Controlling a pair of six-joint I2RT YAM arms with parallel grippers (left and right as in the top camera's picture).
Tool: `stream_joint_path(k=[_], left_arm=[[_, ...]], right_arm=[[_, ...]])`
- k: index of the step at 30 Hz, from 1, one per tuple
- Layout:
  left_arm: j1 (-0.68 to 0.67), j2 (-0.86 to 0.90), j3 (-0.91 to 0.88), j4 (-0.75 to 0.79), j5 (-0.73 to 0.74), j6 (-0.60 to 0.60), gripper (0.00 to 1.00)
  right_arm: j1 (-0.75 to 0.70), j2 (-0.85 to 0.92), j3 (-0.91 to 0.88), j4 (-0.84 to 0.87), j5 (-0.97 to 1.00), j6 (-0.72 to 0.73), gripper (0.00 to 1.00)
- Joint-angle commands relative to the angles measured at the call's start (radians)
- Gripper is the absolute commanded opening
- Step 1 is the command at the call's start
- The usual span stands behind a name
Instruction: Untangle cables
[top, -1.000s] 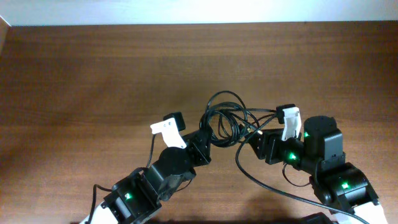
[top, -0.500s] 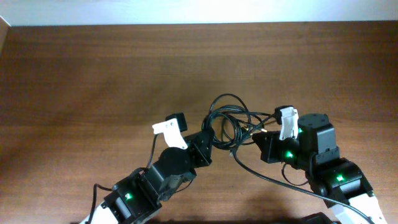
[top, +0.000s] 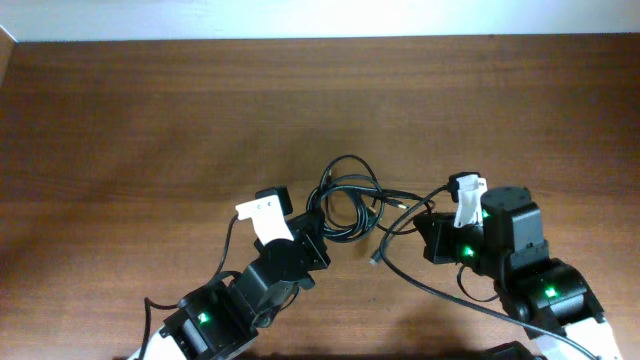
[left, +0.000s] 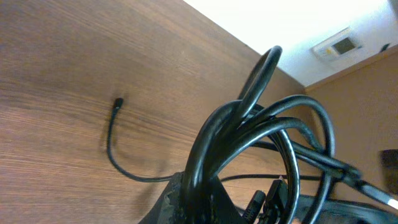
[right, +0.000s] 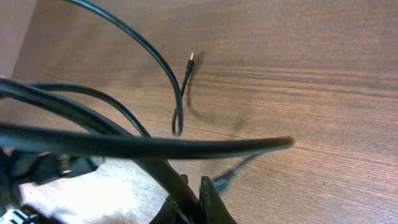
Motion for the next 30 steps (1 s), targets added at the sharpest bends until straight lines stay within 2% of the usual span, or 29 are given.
stream_joint_path(k=[1, 8, 15, 23, 30], left_arm=[[0.004, -0.025, 0.029, -0.019, -0.074, 0.017, 0.0], [0.004, -0.025, 0.029, -0.022, -0.054, 0.016, 0.0], [0.004, 0.031, 0.029, 0.129, 0.222, 0.012, 0.0], [0.004, 0.099, 0.029, 0.194, 0.274, 0.011, 0.0], [0.005, 0.033, 0.029, 0.234, 0.264, 0.011, 0.0]], right_arm=[[-0.004, -0.046, 0.011, -0.004, 0.075, -0.002, 0.04], [-0.004, -0.095, 0.011, -0.013, 0.091, -0.002, 0.04], [-0.003, -0.098, 0.011, -0.015, 0.087, -0.002, 0.04], [-0.004, -0.098, 0.011, -0.022, 0.088, -0.003, 0.04], [-0.004, -0.098, 0.011, -0.05, 0.093, -0.003, 0.04]])
